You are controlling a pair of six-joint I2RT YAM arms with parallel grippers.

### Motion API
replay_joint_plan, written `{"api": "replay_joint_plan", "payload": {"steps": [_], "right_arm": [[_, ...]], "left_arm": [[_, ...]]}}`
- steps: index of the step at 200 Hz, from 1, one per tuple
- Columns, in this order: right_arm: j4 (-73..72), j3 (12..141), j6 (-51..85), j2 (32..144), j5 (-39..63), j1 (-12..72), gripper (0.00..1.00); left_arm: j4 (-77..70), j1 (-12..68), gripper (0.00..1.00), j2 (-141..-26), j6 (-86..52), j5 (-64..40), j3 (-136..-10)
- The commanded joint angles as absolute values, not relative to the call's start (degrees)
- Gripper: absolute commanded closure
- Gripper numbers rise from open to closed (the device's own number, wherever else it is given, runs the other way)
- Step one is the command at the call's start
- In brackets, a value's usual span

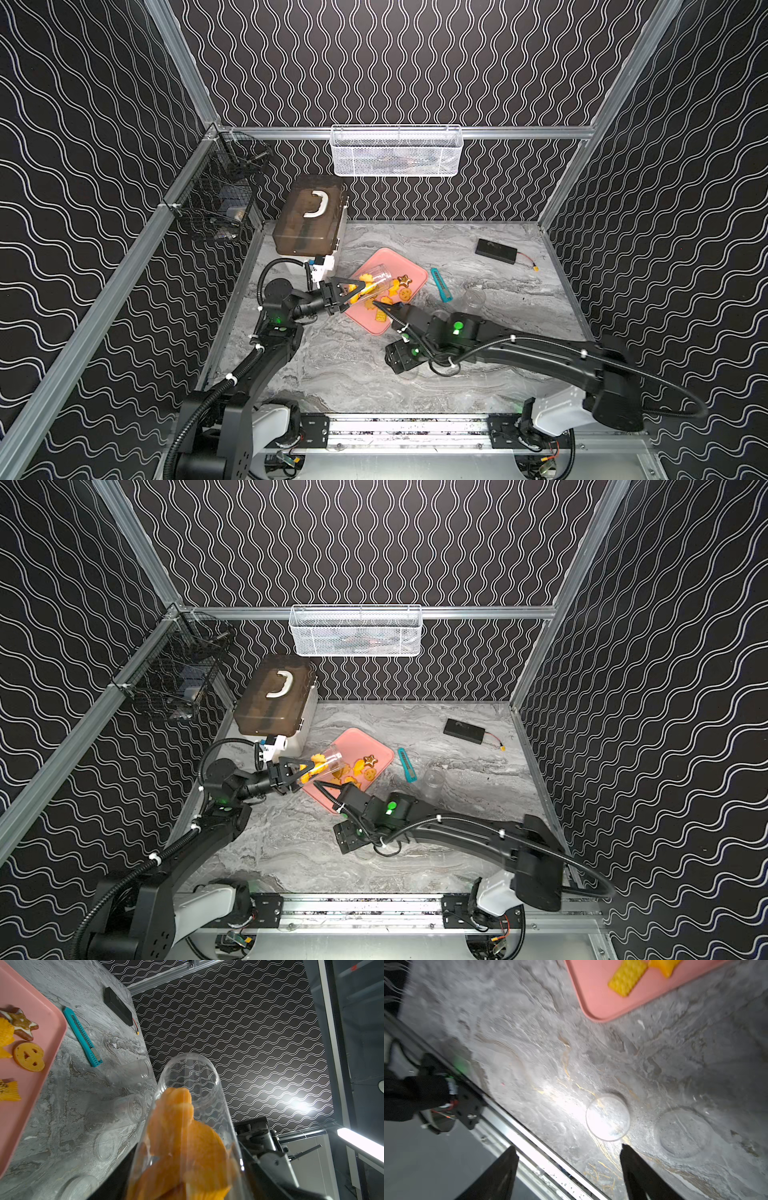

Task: Pour the cookies out of the jar
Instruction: Place the lid at the center of the board, then pour the cookies in the jar onto the tray.

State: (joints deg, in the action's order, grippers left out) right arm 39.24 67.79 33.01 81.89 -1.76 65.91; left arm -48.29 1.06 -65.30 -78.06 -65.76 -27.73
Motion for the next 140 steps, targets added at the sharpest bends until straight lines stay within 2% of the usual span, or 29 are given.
{"api": "replay_joint_plan", "payload": {"steps": [1,36,61,140], "right_arm": [[40.08,68.56,32.46,75.72,-0.82,63.33,0.19],[37.90,63.32,32.75,63.84,5.23,51.19,0.15],[39.37,60.59,32.18,60.89,7.96,45.45,0.15],[37.15,55.27,34.19,59.28,11.11,44.22,0.14]], "left_arm": [[-49.68,0.87,0.64,-65.13,-77.58,-65.84,-27.69],[-45.36,0.66,0.65,-64.70,-75.21,-65.15,-27.85],[-37.78,0.61,0.65,-63.94,-70.01,-64.45,-28.71],[-17.85,0.57,0.66,-64.77,-54.87,-59.03,-32.39]]}}
